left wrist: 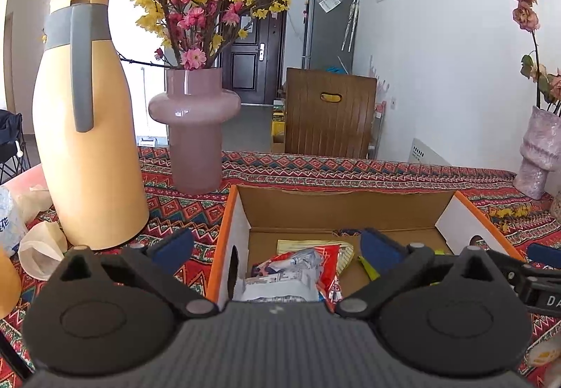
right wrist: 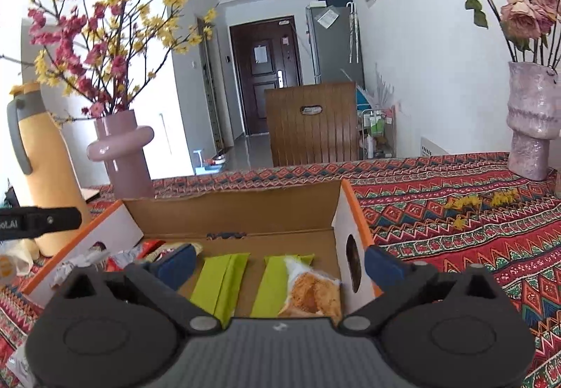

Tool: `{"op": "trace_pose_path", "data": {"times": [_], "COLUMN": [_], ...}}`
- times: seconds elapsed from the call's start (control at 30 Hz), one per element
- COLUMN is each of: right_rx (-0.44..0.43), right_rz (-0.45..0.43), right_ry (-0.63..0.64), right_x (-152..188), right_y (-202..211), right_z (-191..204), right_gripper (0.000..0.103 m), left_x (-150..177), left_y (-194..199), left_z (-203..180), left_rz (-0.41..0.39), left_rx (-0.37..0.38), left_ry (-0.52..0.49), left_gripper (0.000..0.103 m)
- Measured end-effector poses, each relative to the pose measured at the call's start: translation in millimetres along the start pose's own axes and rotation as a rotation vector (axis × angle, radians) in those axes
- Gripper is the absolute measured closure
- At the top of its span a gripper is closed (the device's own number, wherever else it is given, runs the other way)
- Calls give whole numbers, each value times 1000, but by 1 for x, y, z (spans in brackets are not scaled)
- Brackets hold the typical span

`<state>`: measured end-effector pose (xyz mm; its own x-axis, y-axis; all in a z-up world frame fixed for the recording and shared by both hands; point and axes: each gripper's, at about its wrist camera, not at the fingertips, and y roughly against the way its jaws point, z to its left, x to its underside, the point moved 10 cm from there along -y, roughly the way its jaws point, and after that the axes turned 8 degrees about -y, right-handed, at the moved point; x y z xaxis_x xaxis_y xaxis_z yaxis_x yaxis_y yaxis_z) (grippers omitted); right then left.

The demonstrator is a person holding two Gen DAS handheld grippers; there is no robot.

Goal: Organize snacks
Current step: 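Carry both snacks into the red box and open both grippers, then withdraw both tools from the box back over the loose snacks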

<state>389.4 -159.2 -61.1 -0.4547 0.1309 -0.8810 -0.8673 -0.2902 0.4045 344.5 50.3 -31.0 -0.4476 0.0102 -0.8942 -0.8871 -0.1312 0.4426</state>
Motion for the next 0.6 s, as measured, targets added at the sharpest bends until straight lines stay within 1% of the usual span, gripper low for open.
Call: {"op": "trace_pose_path", "data": {"times": [0.27, 0.33, 0.4, 0.5, 0.6], "right_rx": [-2, -1, -1, -5, -14], "right_rz": [-15, -21, -29, -39, -48], "right_ry": [10, 6, 2, -6, -5], "right_x": [-1, -3, -5, -8, -10], "right_y": [5, 8, 10, 14, 18], "right_z": [2, 1, -1, -2, -2], "right_gripper": [0, 0, 0, 0, 0], "left_x": [-4, -8, -13, -22, -27], "left_y": [10, 16, 23, 37, 49], "left_z": [1, 3, 5, 7, 8], "left_rz": [-12, -16, -18, -37, -50], "left_rx": [6, 12, 0, 0, -13], "left_ry": [9, 20, 23, 24, 7], "left_gripper": [0, 0, 0, 0, 0]}}
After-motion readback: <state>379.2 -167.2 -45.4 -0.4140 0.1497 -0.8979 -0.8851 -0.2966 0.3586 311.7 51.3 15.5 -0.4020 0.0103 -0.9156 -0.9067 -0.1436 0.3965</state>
